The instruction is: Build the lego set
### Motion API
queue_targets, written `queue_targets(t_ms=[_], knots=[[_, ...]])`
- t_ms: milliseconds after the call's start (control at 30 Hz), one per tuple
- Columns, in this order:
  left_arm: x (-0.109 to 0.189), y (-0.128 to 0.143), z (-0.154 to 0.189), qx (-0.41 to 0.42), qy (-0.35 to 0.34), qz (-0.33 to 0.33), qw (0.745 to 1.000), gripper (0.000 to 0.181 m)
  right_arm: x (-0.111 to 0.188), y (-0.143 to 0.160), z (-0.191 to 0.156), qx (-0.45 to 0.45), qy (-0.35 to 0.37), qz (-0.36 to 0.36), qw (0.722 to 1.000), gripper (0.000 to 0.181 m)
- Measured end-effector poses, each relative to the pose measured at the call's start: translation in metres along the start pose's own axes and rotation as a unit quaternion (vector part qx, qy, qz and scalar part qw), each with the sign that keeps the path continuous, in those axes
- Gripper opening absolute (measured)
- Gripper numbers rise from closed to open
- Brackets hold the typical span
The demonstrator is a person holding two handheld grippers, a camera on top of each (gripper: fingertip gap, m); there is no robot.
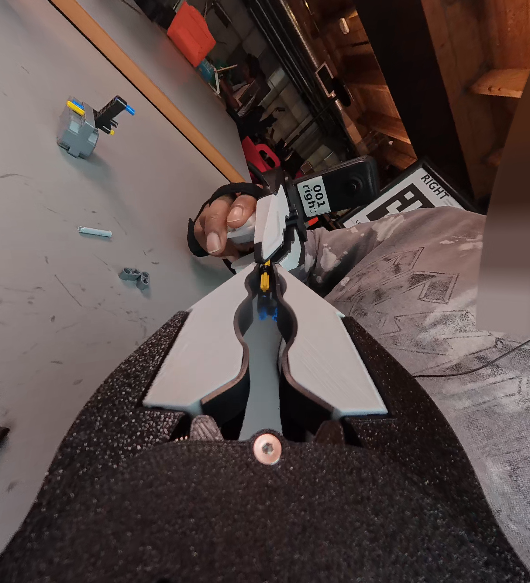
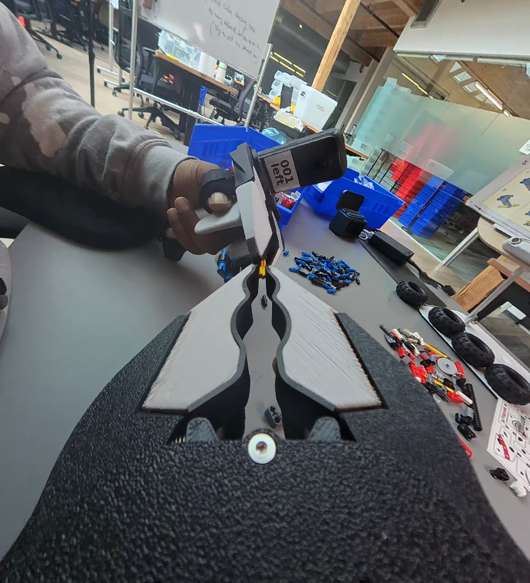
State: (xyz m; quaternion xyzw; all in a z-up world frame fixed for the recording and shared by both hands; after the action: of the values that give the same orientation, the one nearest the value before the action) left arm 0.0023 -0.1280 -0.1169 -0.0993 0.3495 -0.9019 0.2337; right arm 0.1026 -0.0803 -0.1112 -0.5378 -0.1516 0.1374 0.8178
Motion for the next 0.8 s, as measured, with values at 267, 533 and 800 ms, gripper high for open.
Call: queue_targets(t_ms=[267, 533, 800], knots=[[0.004, -0.007, 0.008, -0.027, -0.002, 0.031, 0.999, 0.030, 0.008, -0.006, 0.015, -0.032, 0.020, 0.024, 0.999, 0.004], [-0.007, -0.007, 0.008, -0.018, 0.001, 0.034, 0.999, 0.006, 0.007, -0.009, 0.014, -0.049, 0.011, 0.031, 0.998, 0.004], [-0.008, -0.012, 0.007, 0.005, -0.002, 0.063, 0.998, 0.005, 0.008, -0.009, 0.020, -0.068, 0.017, 0.038, 0.997, 0.004]])
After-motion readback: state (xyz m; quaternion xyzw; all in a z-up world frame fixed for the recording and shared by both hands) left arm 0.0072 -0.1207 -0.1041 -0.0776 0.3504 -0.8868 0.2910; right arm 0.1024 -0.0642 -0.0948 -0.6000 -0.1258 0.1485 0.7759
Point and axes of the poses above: each gripper's, where its closed fingertips meet, x back along the fingers, y out of its underside, z = x × y across the jaws, the point moved 6 cm from there along x, back along the fingers, and after that the axes turned 1 degree about -y, right-handed, at the moved point
